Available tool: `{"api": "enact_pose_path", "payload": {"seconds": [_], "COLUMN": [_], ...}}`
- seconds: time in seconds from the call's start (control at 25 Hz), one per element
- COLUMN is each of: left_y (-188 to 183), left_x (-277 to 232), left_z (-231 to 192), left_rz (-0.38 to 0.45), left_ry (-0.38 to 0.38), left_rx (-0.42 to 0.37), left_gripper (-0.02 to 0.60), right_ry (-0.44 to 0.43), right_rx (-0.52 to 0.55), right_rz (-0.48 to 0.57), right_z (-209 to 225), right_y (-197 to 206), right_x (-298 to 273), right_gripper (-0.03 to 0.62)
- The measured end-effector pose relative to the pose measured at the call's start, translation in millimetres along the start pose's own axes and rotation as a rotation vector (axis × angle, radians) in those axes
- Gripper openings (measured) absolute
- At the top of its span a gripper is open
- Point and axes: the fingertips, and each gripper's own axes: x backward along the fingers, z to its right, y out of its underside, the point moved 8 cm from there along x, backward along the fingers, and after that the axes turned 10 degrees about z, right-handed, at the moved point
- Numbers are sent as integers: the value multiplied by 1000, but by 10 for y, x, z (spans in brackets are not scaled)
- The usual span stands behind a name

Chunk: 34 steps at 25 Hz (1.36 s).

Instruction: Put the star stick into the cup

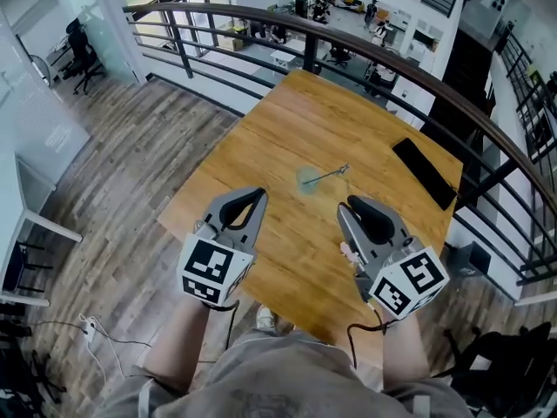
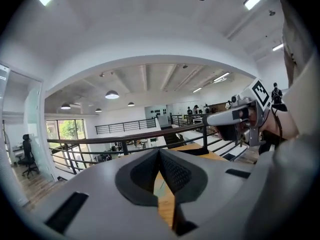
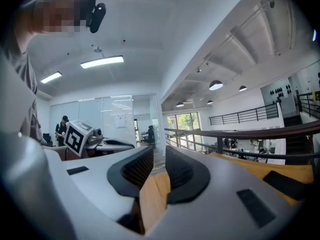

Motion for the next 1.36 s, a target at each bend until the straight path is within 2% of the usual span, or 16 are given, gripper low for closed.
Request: {"api": "enact_pose_path", "payload": {"seconds": [0.24, 0.32, 0.44, 0.64, 1.36], "left_y": [-94, -164, -235, -165, -94], "left_x": [312, 405, 502, 548, 617], "left_z": [107, 167, 254, 326, 235], "left_rz": [16, 48, 82, 60, -6], "left_ry": [4, 26, 38, 58, 24], "left_rx": [26, 68, 97, 151, 102], "left_gripper": [17, 17, 17, 17, 17], "right_ry": [-44, -56, -68, -96, -83], "right_rx": [20, 37, 54, 60, 45], "right_rz": [45, 44, 12, -44, -88], "right_z": [-251, -307, -390, -494, -443], "right_y": [-207, -238, -214, -142, -21], "right_x": [309, 429, 583, 624, 600], "right_gripper": [58, 46, 32, 32, 32]}}
